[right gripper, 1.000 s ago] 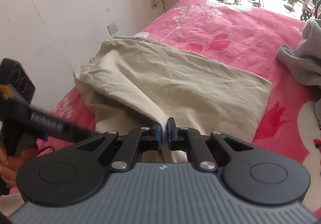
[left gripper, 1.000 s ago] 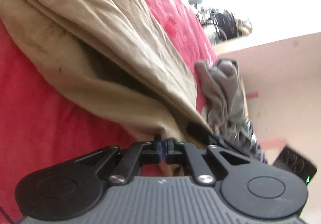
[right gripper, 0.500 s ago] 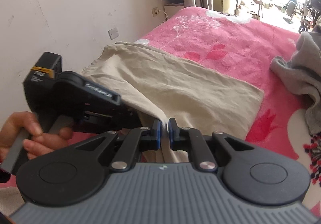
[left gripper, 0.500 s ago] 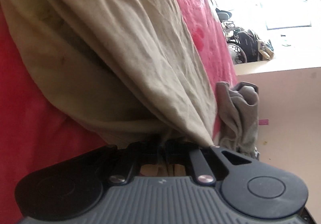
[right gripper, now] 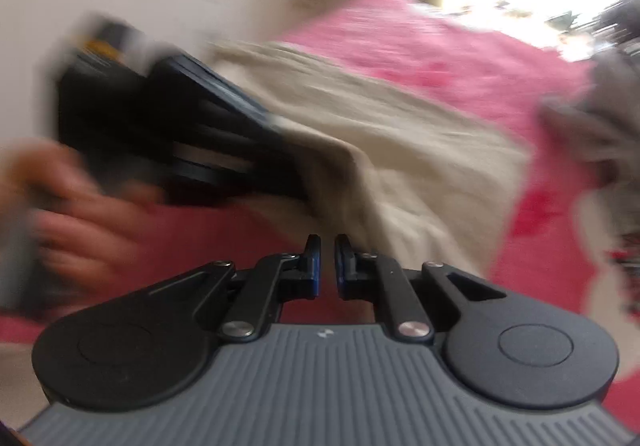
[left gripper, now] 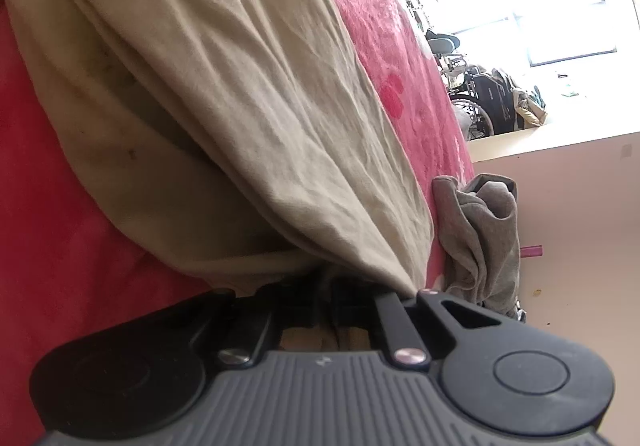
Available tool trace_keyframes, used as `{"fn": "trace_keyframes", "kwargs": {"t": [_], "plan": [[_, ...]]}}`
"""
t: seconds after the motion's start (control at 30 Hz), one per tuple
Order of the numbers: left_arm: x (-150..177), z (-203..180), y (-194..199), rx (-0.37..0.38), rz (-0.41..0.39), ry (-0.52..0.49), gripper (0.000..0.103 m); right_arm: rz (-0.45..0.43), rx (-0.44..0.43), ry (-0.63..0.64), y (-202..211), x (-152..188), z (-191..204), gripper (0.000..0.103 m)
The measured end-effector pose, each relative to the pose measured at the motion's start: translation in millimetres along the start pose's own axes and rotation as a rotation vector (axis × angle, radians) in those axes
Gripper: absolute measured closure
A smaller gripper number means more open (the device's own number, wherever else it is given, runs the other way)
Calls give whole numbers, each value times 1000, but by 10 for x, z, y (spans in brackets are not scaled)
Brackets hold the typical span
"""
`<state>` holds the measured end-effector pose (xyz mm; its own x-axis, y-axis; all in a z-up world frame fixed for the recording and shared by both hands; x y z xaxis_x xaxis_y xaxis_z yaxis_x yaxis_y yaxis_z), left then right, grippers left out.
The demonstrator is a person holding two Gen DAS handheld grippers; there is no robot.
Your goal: Fold clothes
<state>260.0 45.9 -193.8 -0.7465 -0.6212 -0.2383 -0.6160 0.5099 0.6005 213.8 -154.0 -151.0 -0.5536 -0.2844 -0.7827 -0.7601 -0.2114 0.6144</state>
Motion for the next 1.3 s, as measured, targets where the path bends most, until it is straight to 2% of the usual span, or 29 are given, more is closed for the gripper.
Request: {"fn": "trace_keyframes", "kwargs": {"t": [0.07, 0.13, 0.23, 0.33, 0.4, 0.53, 0.63, 0.67, 0.7, 0.8, 0.87, 0.93, 1.03, 1.1, 1.2, 1.3], "plan": [[11, 19, 7, -3, -7, -6, 95, 42, 126, 150, -139, 116, 178, 100], [32, 15, -6, 2, -21, -8, 95, 60, 176, 186, -157, 142, 260, 100], [35, 52, -30, 19, -18, 10, 95, -27, 140, 199, -26, 84, 359, 98], [15, 99, -12, 32, 9, 17, 96, -47, 113, 261, -118, 84, 483, 100], [13, 128, 29, 39, 35, 1, 96, 5, 160, 240, -288, 146, 403, 101], [-7, 153, 133, 47, 88, -47, 95, 37, 207, 309, -278, 188, 415, 101], [-32, 96, 340, 20, 88, -150, 76, 41, 207, 345, -149, 213, 395, 101], [-41, 68, 423, 8, 83, -193, 67, 42, 206, 357, -106, 222, 389, 100], [-51, 37, 505, -1, 76, -234, 62, 43, 206, 369, -62, 231, 383, 100], [-117, -110, 730, 17, 32, -329, 63, -2, 128, 325, 306, 185, 304, 99], [-172, -238, 853, 37, -9, -392, 63, -67, 46, 258, 615, 102, 244, 99], [-224, -431, 815, 66, -42, -461, 62, -136, 13, 204, 796, -8, 222, 99], [-298, -622, 669, 71, -64, -550, 62, -220, 3, 68, 787, -280, 122, 99], [-307, -698, 488, 61, -49, -617, 62, -246, -6, -18, 645, -436, -17, 99], [-265, -573, 336, -13, 27, -730, 64, -232, -60, -87, 410, -534, -123, 97], [-177, -354, 292, -54, 67, -792, 67, -108, -170, -29, 170, -408, -42, 96]]}}
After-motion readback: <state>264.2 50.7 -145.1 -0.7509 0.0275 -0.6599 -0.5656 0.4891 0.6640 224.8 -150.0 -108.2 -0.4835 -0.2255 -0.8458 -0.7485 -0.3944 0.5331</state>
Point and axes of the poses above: each gripper's, at about its wrist camera, not at the fingertips, and y roughly against the way its jaws point, z to its left, x to its underside, the point moved 1 cm from there along -y, roughly the way its jaws point, and after that the axes turned 9 degrees about -z, right-handed, at the moved point
